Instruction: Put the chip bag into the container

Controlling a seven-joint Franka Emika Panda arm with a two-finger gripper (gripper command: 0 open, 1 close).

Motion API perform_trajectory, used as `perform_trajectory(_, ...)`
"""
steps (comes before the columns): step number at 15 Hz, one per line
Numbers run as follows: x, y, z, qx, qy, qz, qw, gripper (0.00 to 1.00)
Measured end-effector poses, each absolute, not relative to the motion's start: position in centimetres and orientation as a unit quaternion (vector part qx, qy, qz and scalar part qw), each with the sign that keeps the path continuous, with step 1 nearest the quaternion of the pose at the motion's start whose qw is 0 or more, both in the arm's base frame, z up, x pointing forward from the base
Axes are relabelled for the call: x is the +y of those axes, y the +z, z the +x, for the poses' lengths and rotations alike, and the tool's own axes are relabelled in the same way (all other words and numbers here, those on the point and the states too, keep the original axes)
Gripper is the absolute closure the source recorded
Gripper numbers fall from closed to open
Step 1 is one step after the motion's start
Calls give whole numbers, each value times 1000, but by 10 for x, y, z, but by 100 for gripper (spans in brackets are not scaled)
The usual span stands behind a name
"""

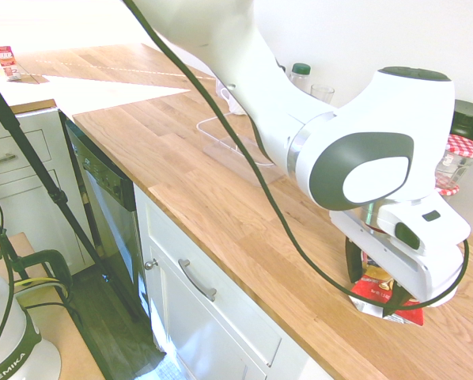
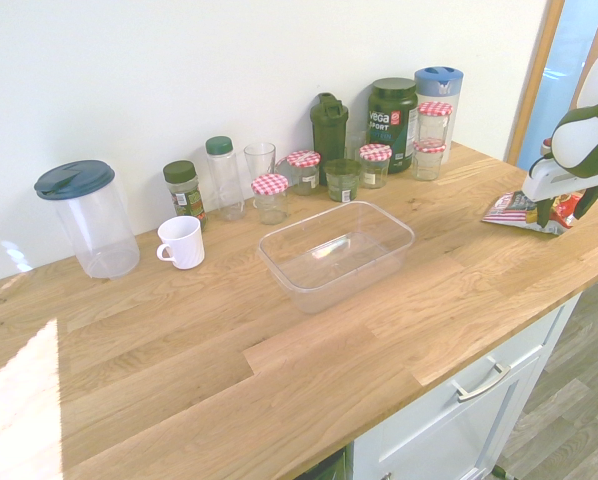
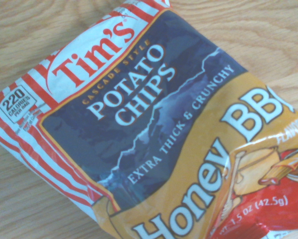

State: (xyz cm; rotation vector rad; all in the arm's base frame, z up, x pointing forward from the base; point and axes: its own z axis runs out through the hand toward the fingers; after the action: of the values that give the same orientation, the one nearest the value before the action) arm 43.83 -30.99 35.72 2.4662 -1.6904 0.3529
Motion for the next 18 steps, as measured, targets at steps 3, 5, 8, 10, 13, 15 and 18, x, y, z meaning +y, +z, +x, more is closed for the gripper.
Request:
perform_trajectory(3, -305, 358, 442, -558, 118, 819, 66, 100)
perform_trajectory(5, -302, 358, 444, -557, 119, 819, 66, 100)
perform_trajectory(8, -296, 355, 449, -555, 117, 821, 66, 100)
perform_trajectory(10, -291, 350, 452, -553, 114, 822, 68, 100)
perform_trajectory(13, -287, 349, 457, -551, 114, 824, 69, 100)
perform_trajectory(15, -285, 353, 460, -549, 119, 824, 68, 100)
perform_trajectory(18, -276, 374, 463, -546, 135, 824, 69, 100)
